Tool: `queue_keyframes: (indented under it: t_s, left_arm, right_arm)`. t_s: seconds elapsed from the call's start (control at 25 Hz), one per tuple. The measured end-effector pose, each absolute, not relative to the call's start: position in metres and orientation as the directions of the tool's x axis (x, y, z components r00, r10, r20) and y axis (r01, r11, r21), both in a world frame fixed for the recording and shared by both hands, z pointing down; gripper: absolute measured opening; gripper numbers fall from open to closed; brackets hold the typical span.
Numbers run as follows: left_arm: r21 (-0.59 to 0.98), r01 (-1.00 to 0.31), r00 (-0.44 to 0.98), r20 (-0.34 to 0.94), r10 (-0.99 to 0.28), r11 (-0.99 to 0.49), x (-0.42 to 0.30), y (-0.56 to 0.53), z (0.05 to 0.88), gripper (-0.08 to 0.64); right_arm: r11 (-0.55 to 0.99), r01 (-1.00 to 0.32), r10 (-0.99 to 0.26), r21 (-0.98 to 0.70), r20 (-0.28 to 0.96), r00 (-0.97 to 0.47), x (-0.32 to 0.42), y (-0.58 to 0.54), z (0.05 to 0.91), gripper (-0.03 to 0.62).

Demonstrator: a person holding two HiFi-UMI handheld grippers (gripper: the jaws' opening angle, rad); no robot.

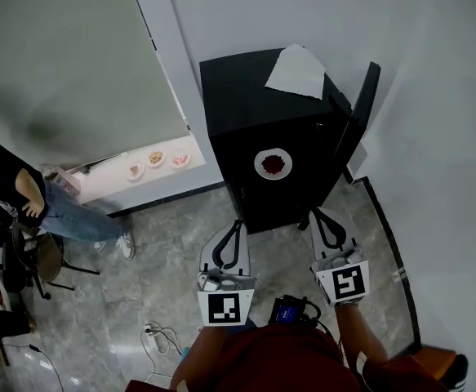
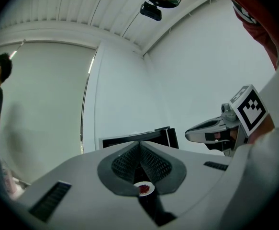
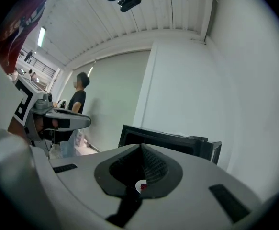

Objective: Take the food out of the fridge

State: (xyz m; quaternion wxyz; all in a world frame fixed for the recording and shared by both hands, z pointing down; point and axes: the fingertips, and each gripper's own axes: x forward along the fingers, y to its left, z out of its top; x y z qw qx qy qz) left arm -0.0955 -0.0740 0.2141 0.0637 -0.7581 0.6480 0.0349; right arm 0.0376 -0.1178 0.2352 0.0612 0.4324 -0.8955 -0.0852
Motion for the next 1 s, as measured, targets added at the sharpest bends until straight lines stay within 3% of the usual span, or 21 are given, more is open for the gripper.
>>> queue_keyframes:
  t_s: [0.44, 1.0]
  left_arm:
    - [-0.033, -0.974, 0.226, -0.125, -0.966, -0.224, -0.138, -0.107, 0.226, 0.015]
    - [-0.008, -0.971, 0.237, -0.080, -0.968, -0.237, -0.140, -0.132, 0.254, 0.017]
  right_arm:
    - [0.529, -0.825, -0.845, 0.198, 0.031, -0.534, 0.006, -0.148, 0.239, 0.023]
    - [0.552, -0.816, -0.834, 0.172, 0.123, -0.538, -0.010, -0.173, 0.282, 0.023]
